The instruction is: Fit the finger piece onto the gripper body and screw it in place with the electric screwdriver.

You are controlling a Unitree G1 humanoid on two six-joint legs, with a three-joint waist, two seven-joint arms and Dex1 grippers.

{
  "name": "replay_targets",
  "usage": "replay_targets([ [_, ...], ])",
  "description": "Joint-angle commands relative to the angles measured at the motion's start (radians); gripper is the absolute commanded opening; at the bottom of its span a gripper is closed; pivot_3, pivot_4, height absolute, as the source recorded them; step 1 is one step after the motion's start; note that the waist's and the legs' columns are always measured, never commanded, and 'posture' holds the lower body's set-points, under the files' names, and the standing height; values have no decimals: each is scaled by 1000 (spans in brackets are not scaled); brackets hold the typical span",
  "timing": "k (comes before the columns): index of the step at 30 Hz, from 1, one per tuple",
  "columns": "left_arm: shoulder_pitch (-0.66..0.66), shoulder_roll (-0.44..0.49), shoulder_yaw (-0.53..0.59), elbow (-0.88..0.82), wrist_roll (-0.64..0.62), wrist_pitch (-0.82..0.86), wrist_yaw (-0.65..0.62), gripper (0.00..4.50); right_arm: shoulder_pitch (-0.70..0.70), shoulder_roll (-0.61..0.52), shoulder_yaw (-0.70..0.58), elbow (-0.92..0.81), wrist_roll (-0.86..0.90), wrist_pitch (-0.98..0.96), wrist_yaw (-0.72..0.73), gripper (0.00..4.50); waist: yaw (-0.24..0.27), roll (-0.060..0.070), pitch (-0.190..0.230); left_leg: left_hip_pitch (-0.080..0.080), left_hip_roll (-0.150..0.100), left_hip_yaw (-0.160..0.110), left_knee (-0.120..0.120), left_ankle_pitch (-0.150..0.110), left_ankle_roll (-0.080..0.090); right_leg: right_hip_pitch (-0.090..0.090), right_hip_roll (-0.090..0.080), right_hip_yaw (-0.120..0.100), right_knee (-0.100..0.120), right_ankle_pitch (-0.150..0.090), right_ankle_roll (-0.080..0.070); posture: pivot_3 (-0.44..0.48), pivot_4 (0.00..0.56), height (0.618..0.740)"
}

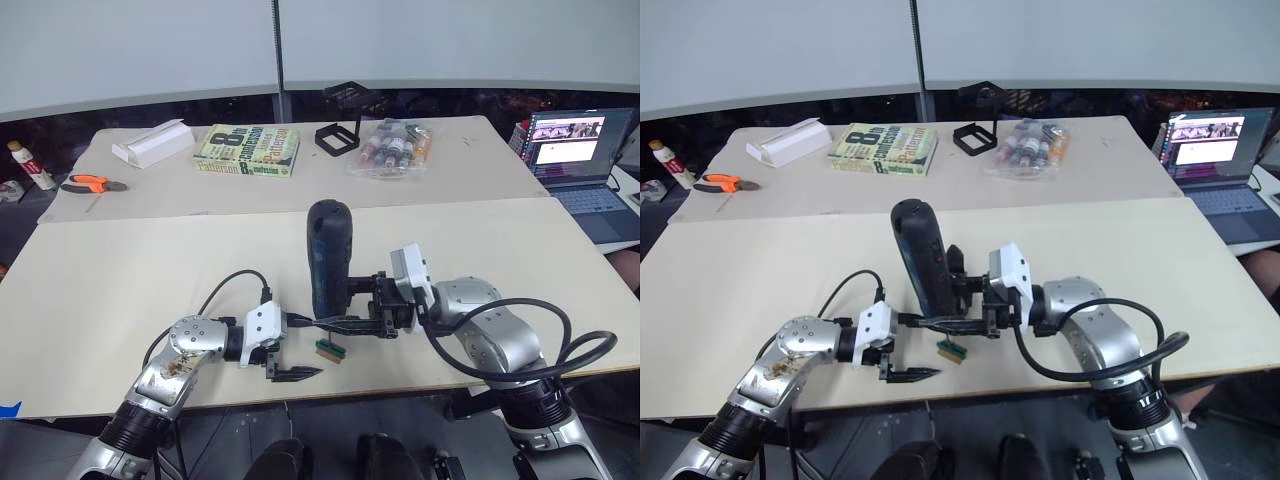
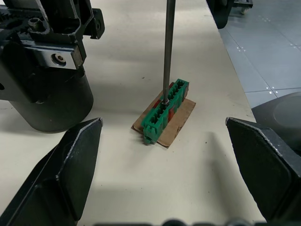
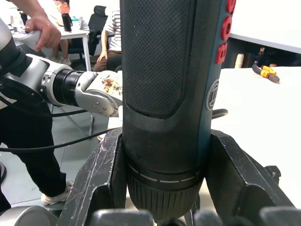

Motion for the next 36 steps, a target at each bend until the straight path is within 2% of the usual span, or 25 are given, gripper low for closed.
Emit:
replay_targets([
  [1, -4, -5, 2, -15, 2, -13, 6, 4441, -18, 10, -5, -17, 15, -7, 1, 1934, 0, 0, 0, 0, 0, 0, 0, 0, 0, 0, 0, 0, 0, 0, 0, 0, 150, 740],
  [16, -8, -8, 5, -8, 4, -15, 6, 4441, -11, -2, 4, 6, -10, -4, -8, 1934, 0, 0, 0, 1, 0, 0, 0, 0, 0, 1, 0, 0, 0, 0, 0, 0, 150, 740],
  [26, -2, -3, 37, 0, -9, -39, 16, 4441, -37, -7, -58, -45, 50, -21, 4, 1934, 0, 0, 0, 1, 0, 0, 0, 0, 0, 1, 0, 0, 0, 0, 0, 0, 150, 740],
  [36, 12, -2, 71, 5, -23, -71, 27, 4441, -71, -66, -125, -95, 132, 25, 25, 1934, 0, 0, 0, 1, 0, 0, 0, 0, 0, 1, 0, 0, 0, 0, 0, 0, 150, 740],
])
